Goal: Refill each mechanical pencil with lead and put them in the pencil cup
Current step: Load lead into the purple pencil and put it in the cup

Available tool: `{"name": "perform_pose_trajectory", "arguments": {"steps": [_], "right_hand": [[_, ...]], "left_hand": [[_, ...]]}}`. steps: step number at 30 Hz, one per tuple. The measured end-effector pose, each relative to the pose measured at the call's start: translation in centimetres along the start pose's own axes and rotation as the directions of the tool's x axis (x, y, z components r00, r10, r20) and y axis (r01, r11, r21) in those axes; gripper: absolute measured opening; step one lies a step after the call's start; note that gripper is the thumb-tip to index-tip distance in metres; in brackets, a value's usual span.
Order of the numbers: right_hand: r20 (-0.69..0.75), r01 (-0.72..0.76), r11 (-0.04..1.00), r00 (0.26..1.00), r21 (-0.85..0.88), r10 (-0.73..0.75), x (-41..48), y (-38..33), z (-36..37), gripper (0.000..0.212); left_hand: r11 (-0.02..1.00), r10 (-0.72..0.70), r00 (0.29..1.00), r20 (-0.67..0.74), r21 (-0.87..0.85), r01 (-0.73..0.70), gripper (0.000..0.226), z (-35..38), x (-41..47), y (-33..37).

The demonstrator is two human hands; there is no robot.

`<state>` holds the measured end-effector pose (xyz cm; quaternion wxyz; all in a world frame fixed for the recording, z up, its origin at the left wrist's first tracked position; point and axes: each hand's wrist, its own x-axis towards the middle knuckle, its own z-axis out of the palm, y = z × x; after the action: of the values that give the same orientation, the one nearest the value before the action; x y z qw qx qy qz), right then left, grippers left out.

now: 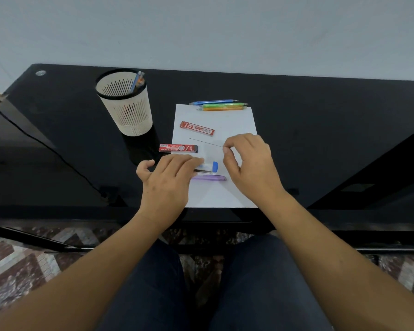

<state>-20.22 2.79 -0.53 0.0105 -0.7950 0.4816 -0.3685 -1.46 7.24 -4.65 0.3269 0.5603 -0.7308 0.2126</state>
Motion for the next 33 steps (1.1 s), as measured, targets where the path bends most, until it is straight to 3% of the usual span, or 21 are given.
{"name": "perform_pose_trajectory", "arguments": {"steps": [3,7,10,24,33], "right_hand": [[0.031,0.004,1.0,1.0,-0.027,-0.003,0.6,-0.3,0.2,0.01],[0.037,-0.028,0.999,0.999,-0.036,0.029,1.1,-0.5,0.0,0.009],[0.033,-0.042,0.998,0.998,-0.048,0.044,1.4,-0.9,-0.1,0.009],[0.001,0.008,1.0,1.0,0.026,-0.008,2.2,-2.0,1.1,0.015],[0.04,-0.046,0.999,0.998,0.026,0.045,2.9,-1.6,1.0,0.014]], "left_hand": [[1.0,-0.004,1.0,0.005,0.008,0.004,0.023,-0.1,-0.1,0.0],[0.971,-0.226,0.974,0.001,-0.077,0.226,0.024,0.1,-0.1,0.1],[0.954,-0.278,0.96,0.023,-0.113,0.279,0.031,0.1,-0.2,0.1],[0.997,0.006,1.0,0.008,-0.081,-0.005,0.025,-0.1,0.0,0.0],[0.998,-0.001,1.0,-0.001,-0.066,0.001,0.017,-0.3,0.1,0.0]]}}
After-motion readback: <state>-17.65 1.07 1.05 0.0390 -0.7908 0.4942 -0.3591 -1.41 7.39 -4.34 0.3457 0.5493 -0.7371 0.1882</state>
